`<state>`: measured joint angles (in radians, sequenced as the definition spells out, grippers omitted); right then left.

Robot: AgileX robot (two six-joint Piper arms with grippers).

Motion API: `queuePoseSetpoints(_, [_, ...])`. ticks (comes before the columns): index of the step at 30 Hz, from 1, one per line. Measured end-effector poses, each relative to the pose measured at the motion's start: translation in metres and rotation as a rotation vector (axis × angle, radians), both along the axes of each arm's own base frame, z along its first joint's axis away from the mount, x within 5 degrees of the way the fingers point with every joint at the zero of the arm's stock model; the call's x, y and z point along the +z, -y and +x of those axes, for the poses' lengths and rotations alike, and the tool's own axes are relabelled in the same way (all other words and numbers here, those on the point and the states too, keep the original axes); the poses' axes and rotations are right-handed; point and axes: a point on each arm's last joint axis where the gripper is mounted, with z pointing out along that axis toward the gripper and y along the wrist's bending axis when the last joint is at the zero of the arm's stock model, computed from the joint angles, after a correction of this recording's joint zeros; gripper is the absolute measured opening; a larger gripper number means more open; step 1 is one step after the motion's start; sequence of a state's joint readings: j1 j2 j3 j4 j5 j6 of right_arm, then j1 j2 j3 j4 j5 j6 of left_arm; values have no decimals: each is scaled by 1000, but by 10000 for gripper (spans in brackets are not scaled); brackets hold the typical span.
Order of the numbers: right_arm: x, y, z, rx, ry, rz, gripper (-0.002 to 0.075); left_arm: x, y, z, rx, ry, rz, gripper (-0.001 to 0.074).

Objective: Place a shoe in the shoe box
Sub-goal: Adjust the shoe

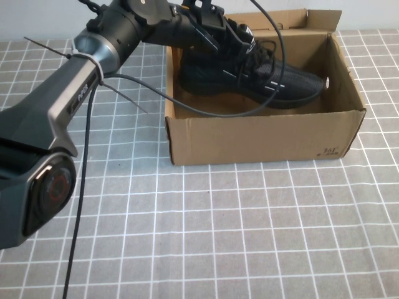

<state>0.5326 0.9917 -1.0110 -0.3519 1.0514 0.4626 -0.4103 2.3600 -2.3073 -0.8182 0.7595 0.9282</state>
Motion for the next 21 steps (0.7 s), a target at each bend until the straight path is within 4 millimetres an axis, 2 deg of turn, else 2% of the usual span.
queuePoseSetpoints(21, [0,0,0,0,0,0,-16,7,-2,13,142,46,-122,1])
